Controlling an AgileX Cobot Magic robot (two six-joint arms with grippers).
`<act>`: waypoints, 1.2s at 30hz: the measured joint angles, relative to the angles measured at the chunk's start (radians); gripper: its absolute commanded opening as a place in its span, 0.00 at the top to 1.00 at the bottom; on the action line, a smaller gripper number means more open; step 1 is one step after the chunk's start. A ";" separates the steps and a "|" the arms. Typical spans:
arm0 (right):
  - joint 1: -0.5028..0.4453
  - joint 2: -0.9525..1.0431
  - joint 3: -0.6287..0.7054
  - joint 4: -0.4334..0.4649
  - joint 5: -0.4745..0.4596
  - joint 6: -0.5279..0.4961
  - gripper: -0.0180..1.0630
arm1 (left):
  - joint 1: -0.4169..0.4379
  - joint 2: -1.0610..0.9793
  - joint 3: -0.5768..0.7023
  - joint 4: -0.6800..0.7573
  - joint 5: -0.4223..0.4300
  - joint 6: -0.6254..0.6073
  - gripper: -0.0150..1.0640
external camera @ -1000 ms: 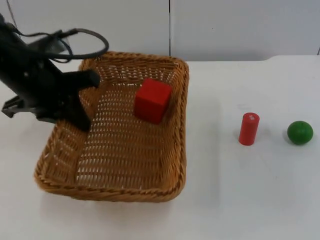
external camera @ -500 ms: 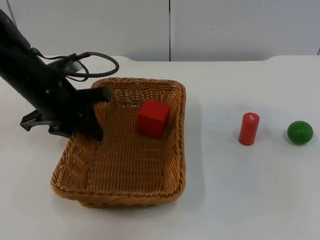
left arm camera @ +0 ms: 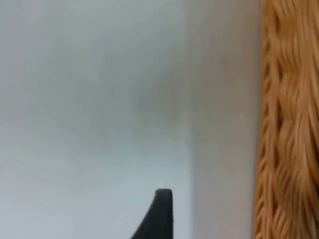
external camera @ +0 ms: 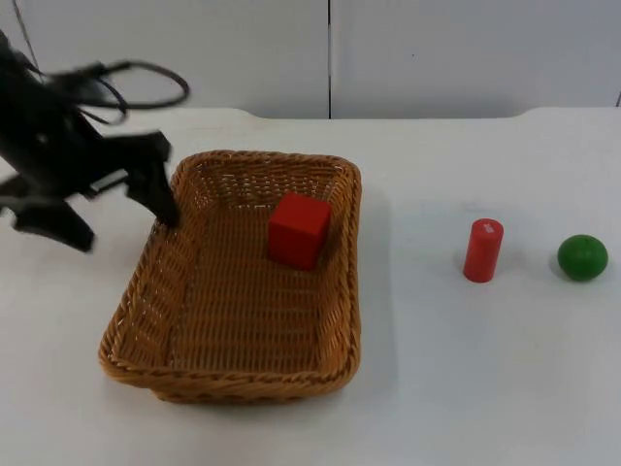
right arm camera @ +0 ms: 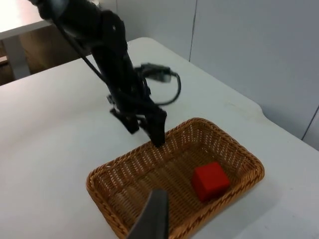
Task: Pick up the basket with the left hand and place the object to the left of the red cylinder into the basket with the right hand.
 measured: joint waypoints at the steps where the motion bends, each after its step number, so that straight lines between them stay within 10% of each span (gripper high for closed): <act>1: 0.000 0.000 0.000 0.000 0.000 0.000 0.23 | 0.000 0.000 0.000 0.000 0.000 0.000 0.21; 23: 0.000 0.000 0.000 0.000 0.000 0.000 0.23 | -0.055 -0.745 0.002 0.167 0.140 -0.081 0.21; 36: 0.000 -0.007 0.000 0.000 0.000 0.000 0.23 | -0.160 -1.081 0.229 0.223 0.112 -0.075 0.21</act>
